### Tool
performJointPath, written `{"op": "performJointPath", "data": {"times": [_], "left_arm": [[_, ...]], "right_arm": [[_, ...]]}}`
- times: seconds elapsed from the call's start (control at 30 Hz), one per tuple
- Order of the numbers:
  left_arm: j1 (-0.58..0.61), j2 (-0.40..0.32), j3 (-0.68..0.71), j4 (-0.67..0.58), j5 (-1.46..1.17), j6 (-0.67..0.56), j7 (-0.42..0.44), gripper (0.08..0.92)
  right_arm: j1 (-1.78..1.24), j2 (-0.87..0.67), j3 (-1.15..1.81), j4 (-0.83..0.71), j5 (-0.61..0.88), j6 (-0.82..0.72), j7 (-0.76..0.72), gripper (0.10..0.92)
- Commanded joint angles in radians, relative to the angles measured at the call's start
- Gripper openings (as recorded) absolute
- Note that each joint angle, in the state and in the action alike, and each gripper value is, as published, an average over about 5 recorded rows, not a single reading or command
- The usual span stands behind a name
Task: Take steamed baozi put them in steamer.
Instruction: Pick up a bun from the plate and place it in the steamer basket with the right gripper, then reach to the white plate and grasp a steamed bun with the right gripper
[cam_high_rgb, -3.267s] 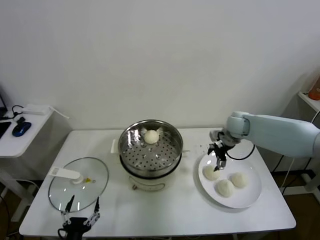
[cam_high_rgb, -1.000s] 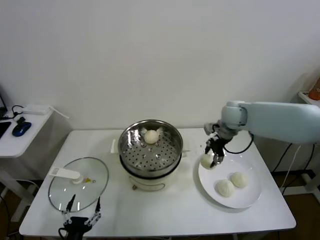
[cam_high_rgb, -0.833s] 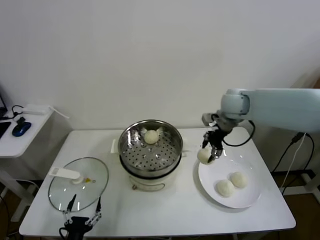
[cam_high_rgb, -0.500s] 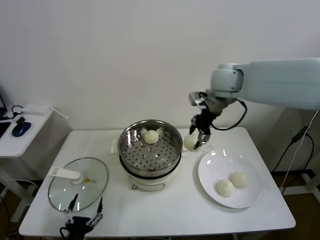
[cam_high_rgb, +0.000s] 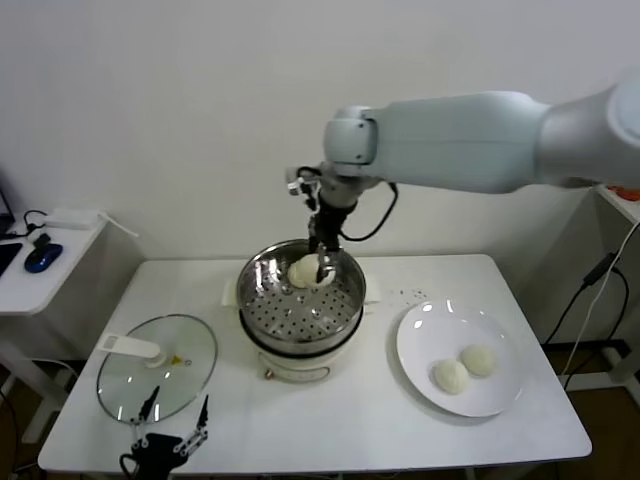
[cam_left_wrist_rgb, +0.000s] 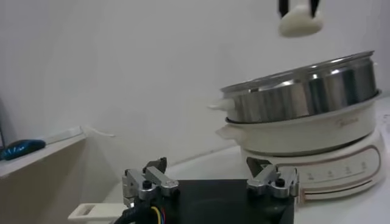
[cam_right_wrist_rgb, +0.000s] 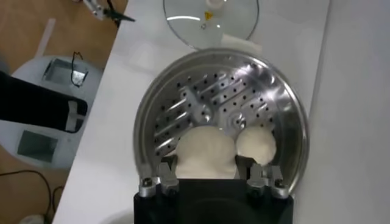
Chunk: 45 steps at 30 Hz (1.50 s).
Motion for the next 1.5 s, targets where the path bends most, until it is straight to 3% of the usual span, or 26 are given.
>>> {"op": "performJointPath", "data": {"times": [0.03, 0.9, 1.13, 1.5], "left_arm": [[0.013, 0.000, -0.001, -0.017, 0.004, 0.002, 0.007, 0.823], [0.007, -0.005, -0.004, 0.009, 0.023, -0.013, 0.006, 0.823], [0.008, -0.006, -0.004, 0.004, 0.025, -0.010, 0.005, 0.823], [0.016, -0.016, -0.007, -0.007, 0.033, -0.004, 0.006, 0.823]], "right_arm": [[-0.191, 0.165, 0.049, -0.198, -0.035, -0.014, -0.001, 0.658], [-0.359, 0.169, 0.143, -0.317, -0.223, -0.003, 0.043, 0.675], [-0.248, 0.088, 0.128, -0.211, -0.155, 0.014, -0.004, 0.813], [0.066, -0.176, -0.128, 0.091, -0.117, 0.099, -0.100, 0.823]]}}
